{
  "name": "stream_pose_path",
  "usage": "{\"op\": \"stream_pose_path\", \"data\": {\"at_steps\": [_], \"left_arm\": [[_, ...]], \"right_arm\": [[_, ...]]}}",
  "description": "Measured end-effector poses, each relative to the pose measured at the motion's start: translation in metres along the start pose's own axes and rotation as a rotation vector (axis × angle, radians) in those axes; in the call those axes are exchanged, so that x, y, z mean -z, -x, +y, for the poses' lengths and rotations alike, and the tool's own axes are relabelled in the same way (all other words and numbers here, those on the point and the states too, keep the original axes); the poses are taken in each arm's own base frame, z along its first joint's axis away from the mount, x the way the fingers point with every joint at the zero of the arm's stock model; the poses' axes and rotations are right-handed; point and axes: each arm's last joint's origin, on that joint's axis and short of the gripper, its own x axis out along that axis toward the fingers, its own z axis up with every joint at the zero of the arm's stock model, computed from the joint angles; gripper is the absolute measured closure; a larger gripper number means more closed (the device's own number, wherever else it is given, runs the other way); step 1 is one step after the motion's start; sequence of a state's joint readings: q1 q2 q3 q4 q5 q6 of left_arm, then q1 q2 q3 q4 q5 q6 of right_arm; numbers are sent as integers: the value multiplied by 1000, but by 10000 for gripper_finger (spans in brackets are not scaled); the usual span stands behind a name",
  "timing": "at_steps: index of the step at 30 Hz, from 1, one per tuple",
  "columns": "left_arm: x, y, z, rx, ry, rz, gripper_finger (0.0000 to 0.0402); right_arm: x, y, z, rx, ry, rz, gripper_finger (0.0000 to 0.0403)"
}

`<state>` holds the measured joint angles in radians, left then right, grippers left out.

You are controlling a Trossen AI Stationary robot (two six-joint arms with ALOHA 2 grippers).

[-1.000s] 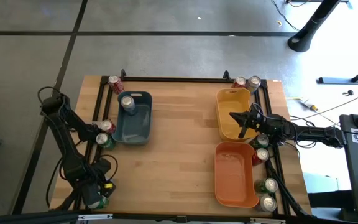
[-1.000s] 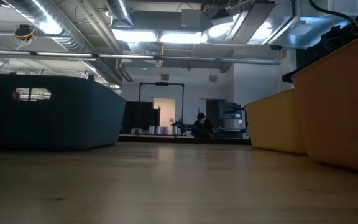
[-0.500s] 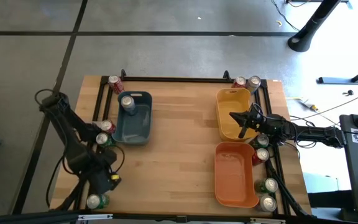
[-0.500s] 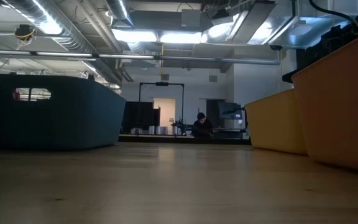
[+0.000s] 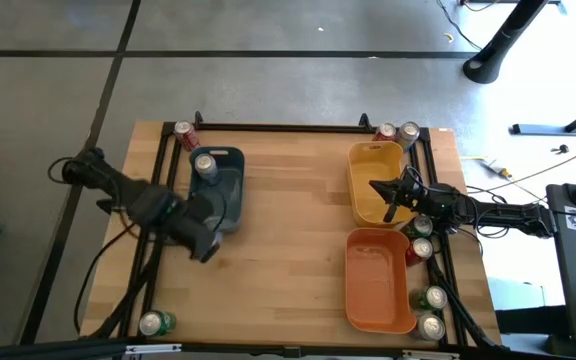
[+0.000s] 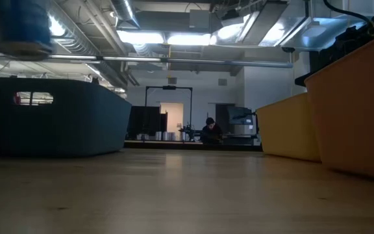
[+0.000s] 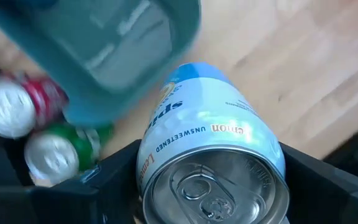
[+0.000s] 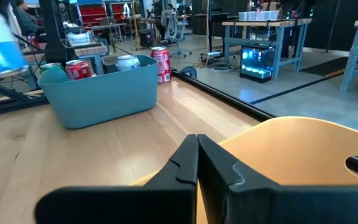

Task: Sort soda cans
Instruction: Put the bottom left blue-white soda can into the blue bin

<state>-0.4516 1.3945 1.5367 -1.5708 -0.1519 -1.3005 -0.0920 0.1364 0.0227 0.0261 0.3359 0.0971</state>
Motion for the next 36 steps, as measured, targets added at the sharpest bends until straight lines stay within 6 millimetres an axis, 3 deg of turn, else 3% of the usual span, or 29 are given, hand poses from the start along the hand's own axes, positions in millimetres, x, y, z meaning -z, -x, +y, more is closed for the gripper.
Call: {"op": "stream_pose_path", "data": {"at_steps": [10,15,20,27,36], "left_arm": [[-75,-9,39,-93,-29,-50,108],[-104,-12,65,-143,-25,-73,108],[-131,-17,77,-123,-58,-143,108],[-155,-34,92,-191,-138,-78,108],[-172,-62,101,-250,-359,46,108]], "right_arm": [[0,0,0,0,1,0,396],[0,0,0,-7,3,5,396],[1,0,0,-15,4,7,396],[1,0,0,-15,5,8,396],[1,0,0,-15,4,8,396]]}}
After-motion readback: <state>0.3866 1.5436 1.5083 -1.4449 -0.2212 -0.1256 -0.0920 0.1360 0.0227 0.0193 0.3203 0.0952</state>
